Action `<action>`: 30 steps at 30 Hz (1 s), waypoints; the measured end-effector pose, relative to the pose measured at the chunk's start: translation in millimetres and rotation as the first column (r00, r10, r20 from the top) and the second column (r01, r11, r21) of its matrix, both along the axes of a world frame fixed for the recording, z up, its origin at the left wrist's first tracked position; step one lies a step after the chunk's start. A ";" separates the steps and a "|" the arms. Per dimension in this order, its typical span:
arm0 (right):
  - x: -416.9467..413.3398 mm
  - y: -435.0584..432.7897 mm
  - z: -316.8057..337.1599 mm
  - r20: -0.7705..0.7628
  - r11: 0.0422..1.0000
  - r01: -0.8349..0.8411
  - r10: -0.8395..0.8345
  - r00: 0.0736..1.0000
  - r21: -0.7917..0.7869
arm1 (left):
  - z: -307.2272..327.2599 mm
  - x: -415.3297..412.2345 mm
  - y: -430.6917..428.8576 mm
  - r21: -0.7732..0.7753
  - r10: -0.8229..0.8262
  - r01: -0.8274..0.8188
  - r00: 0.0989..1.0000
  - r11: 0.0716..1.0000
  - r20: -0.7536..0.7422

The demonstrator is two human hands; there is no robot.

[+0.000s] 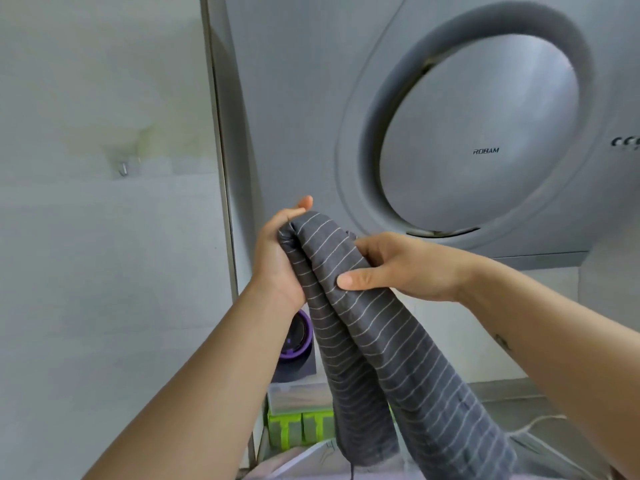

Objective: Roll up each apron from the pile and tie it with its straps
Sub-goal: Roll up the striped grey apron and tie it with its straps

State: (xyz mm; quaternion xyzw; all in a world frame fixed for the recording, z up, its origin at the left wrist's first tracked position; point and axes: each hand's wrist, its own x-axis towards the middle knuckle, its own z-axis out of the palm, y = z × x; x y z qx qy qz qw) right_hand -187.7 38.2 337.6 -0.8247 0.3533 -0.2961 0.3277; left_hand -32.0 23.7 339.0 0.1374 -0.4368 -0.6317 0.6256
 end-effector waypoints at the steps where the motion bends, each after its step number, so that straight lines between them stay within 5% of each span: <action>1: 0.6 2.4 2.0 -0.004 1.000 0.011 -0.011 1.000 -0.020 | 2.1 0.0 -1.3 -0.008 -0.014 0.014 1.000 1.000 -0.006; 12: 9.1 9.4 23.9 0.046 0.996 -0.018 0.022 0.999 -0.087 | 47.5 -1.9 -1.3 -0.226 -0.168 0.194 0.977 0.955 0.128; 16: 13.2 9.4 23.9 0.201 0.980 0.098 -0.062 0.978 -0.171 | 53.7 6.0 -14.6 -0.337 0.130 -0.045 0.963 0.940 0.235; 22: 18.0 3.0 23.1 0.501 0.908 0.373 -0.237 0.832 -0.191 | -18.2 0.1 -12.0 -0.441 0.314 -0.051 0.774 0.896 0.549; 30: 38.6 -0.6 25.0 0.733 0.889 0.454 -0.265 0.626 -0.066 | -49.5 1.7 7.2 -0.472 0.304 -0.044 0.816 0.881 0.492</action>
